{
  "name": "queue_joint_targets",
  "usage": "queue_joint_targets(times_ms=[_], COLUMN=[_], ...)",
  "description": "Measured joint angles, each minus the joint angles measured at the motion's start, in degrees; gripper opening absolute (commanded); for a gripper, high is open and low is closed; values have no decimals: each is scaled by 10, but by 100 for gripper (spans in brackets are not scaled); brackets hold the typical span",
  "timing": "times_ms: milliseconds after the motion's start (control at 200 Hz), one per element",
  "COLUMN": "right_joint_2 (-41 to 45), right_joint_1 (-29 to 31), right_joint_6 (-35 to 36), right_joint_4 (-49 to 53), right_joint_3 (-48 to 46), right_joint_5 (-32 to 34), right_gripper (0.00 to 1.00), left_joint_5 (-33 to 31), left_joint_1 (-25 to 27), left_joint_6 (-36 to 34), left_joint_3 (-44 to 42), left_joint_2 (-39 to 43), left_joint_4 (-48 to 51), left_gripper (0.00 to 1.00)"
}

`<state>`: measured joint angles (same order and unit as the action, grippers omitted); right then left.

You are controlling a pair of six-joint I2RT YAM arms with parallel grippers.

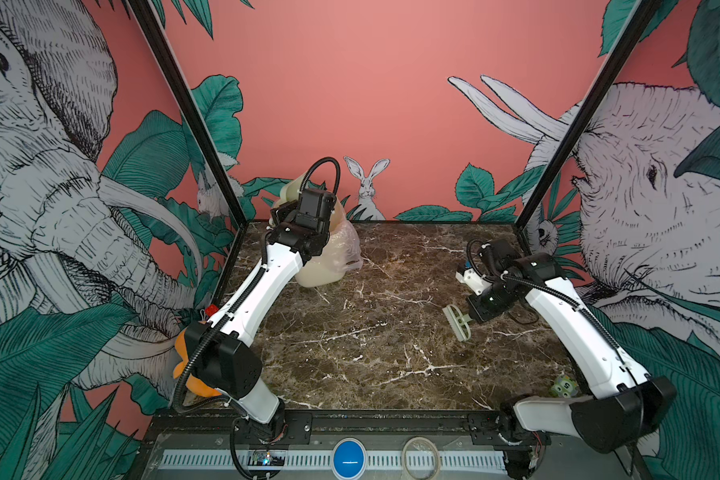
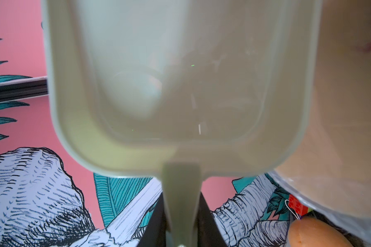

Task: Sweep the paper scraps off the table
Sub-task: 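Tip the dustpan over the beige bin with the left gripper to empty it, then lower the dustpan with the left while the right gripper sets the brush down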

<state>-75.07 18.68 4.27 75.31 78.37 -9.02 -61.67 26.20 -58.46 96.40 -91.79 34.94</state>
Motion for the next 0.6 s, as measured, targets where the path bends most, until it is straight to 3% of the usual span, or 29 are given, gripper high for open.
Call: queue_joint_targets(times_ms=[340, 600], right_joint_2=[3, 5], right_joint_1=[-16, -91], right_joint_6=[-25, -72], right_joint_4=[-48, -137], right_joint_3=[-30, -60], right_joint_5=[0, -33], right_gripper=[0, 0], left_joint_5=[105, 240], left_joint_1=[135, 209], left_joint_6=[210, 371], left_joint_3=[63, -33], left_joint_2=[2, 19], left_joint_4=[135, 133], left_gripper=[13, 14])
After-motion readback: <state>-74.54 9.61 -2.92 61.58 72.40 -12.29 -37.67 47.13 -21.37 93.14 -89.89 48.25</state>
